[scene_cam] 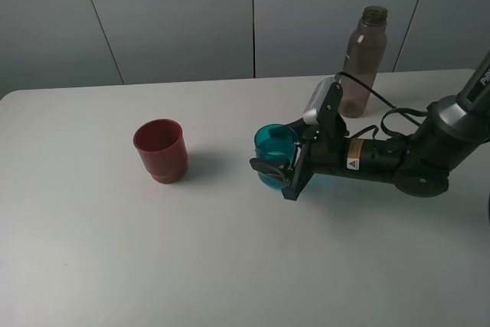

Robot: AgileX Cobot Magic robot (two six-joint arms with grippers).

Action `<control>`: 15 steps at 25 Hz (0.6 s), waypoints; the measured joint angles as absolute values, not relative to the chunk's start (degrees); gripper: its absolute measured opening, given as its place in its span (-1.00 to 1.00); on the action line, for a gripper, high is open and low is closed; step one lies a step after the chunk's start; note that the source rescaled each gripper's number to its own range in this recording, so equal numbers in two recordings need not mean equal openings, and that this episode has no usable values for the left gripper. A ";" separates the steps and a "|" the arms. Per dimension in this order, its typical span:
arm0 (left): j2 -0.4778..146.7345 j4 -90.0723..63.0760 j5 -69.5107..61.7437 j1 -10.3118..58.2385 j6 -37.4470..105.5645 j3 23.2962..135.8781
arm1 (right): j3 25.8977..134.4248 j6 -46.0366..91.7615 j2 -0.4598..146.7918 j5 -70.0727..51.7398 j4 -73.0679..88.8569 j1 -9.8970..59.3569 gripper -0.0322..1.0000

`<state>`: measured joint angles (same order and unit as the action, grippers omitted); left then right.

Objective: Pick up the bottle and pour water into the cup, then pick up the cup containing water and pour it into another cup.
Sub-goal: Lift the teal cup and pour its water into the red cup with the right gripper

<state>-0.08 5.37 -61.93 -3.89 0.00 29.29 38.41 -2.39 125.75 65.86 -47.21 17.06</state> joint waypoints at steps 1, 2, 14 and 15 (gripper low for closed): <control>-0.08 5.37 -61.93 -3.89 0.00 29.29 | 38.41 -2.39 125.06 64.92 -47.21 17.06 -0.78; -0.08 5.37 -61.93 -3.89 0.00 29.29 | 38.41 -2.39 124.29 63.78 -47.21 17.06 -0.78; -0.08 5.37 -61.93 -3.89 0.00 29.29 | 47.30 -14.76 116.52 50.58 -50.45 18.54 -0.78; -0.08 5.37 -61.93 -3.89 0.00 29.29 | 48.42 -15.79 116.52 49.30 -50.45 19.33 -0.78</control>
